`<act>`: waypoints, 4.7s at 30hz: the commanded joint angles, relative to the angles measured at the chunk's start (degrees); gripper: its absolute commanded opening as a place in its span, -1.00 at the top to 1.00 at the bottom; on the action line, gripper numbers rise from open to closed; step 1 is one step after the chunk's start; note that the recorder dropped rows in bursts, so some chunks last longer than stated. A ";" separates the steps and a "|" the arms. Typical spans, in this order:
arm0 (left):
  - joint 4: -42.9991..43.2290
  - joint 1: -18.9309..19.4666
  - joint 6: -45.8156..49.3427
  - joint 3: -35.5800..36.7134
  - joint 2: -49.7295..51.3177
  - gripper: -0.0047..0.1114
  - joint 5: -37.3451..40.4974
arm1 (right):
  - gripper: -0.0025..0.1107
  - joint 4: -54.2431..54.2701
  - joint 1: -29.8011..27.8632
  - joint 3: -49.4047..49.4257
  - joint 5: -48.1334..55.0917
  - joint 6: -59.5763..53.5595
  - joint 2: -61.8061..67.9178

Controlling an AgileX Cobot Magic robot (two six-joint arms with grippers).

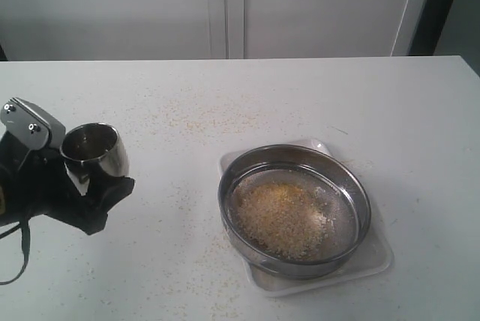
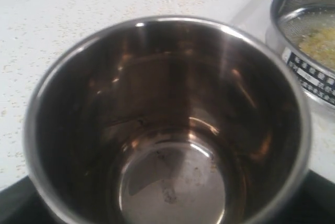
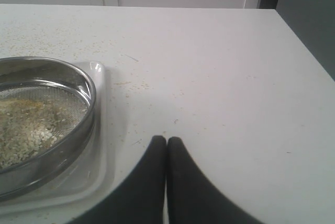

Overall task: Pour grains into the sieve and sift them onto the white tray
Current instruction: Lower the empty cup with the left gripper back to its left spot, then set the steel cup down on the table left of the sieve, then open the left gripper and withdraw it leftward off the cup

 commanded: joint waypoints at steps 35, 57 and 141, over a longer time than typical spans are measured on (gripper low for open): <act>15.39 0.20 8.95 -5.43 23.90 0.92 -20.14 | 0.96 -0.09 -0.16 0.34 -0.79 0.05 -0.28; 15.41 0.20 8.95 -6.15 24.38 -0.24 -16.75 | 0.96 -0.09 -0.16 0.34 -0.79 0.05 -0.28; 14.07 0.20 5.93 -6.15 13.78 -0.89 -21.14 | 0.96 -0.09 -0.16 0.34 -0.79 0.05 -0.28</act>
